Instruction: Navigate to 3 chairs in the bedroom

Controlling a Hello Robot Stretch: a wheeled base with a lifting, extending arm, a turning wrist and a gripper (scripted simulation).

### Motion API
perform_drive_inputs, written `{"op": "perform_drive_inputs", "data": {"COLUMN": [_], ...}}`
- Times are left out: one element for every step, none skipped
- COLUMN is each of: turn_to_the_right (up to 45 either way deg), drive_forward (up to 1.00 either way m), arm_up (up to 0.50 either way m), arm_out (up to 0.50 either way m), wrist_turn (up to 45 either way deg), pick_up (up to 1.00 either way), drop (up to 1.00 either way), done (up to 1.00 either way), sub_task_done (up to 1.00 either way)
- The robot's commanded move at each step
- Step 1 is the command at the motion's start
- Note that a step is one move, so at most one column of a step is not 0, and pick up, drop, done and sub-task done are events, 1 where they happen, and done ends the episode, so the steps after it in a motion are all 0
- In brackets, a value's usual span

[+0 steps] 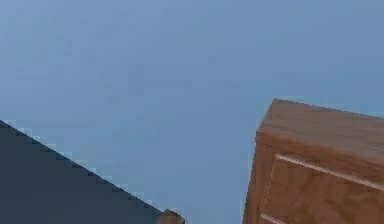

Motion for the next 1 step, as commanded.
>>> {"op": "perform_drive_inputs", "data": {"turn_to_the_right": [-45.0], "drive_forward": [0.00], "arm_up": [0.00], "arm_out": [0.00], "wrist_turn": [0.0], "pick_up": [0.00], "drop": [0.00], "done": [0.00], "sub_task_done": [0.00]}}
